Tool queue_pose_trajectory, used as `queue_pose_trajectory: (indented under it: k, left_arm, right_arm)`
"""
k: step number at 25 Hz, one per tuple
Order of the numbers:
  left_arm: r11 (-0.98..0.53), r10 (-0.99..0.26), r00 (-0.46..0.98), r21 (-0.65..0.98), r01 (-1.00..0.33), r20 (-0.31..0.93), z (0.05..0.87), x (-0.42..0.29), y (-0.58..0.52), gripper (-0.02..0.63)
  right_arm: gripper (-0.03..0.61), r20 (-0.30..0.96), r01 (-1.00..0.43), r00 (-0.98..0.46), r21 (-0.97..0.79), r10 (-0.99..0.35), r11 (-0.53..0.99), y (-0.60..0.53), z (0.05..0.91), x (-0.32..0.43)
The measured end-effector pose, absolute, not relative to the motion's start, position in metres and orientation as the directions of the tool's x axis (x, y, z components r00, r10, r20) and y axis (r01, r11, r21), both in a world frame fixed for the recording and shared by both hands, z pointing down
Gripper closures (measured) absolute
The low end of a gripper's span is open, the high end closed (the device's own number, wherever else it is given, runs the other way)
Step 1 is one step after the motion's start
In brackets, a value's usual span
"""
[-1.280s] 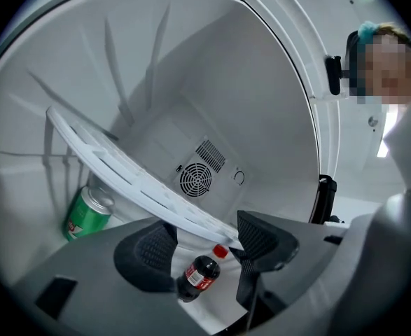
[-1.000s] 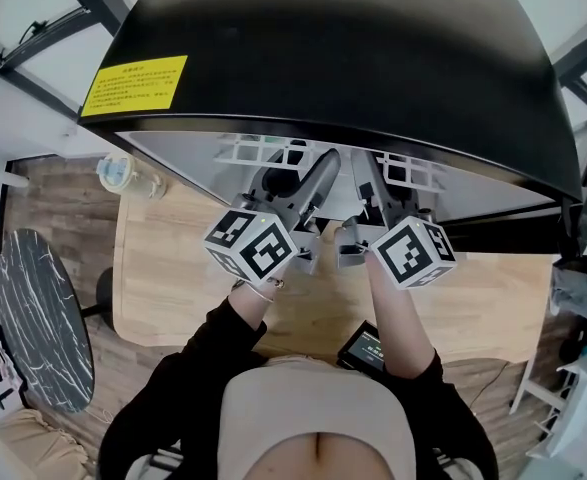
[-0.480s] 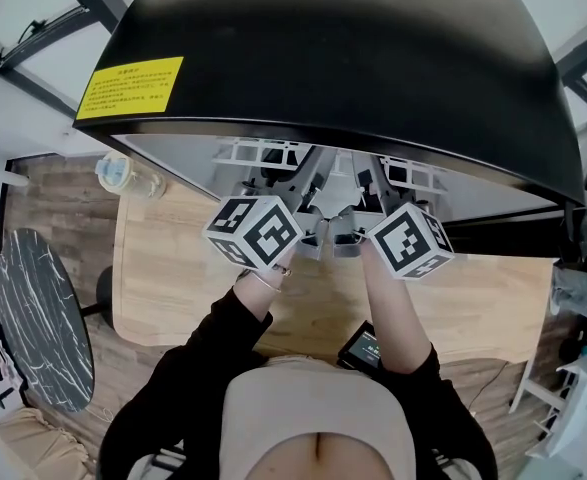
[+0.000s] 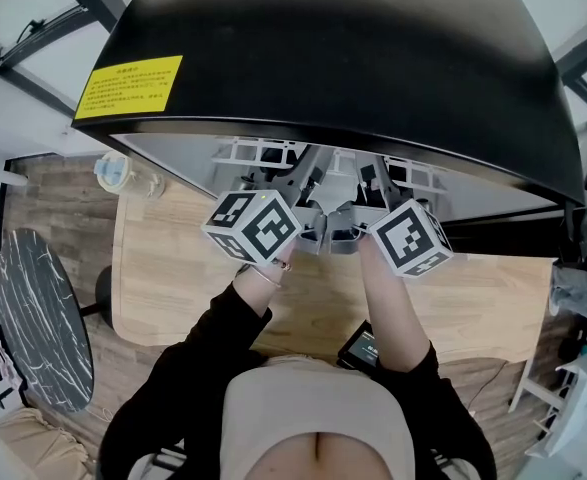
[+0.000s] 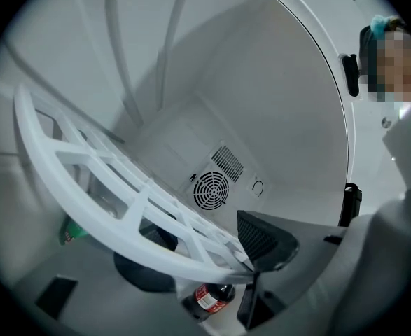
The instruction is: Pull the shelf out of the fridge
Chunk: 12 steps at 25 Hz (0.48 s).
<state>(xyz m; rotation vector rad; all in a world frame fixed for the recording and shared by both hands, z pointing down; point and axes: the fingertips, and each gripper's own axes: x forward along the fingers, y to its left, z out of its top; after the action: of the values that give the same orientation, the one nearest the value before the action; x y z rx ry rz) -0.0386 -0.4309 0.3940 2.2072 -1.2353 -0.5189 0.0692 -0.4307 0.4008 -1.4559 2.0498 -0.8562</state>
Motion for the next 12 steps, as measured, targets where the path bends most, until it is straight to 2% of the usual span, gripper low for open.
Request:
queue_pose_trajectory:
  k: [5, 6, 8, 12]
  left_arm:
    - [-0.442, -0.857, 0.508, 0.636, -0.633, -0.09, 0.3931, -0.0383, -0.4314, 0.357]
    - [-0.448, -0.854, 0.511, 0.639, -0.625, -0.098, 0.3929, -0.0379, -0.4315, 0.357]
    - [-0.454, -0.851, 0.514, 0.643, -0.616, -0.107, 0.3924, -0.0377, -0.4318, 0.357]
    - [-0.451, -0.853, 0.511, 0.638, -0.625, -0.103, 0.3932, -0.0381, -0.4324, 0.357]
  right_arm:
    - [0.296, -0.055, -0.627, -0.262, -0.749, -0.963, 0.213, -0.4332, 0.3991, 0.0754]
    - [0.303, -0.059, -0.631, -0.25, -0.747, -0.966, 0.209, -0.4335, 0.3995, 0.0771]
    - [0.37, -0.056, -0.639, -0.239, -0.742, -0.969, 0.201, -0.4339, 0.4009, 0.079]
    - [0.371, -0.046, -0.643, -0.241, -0.741, -0.97, 0.195, -0.4346, 0.402, 0.0783]
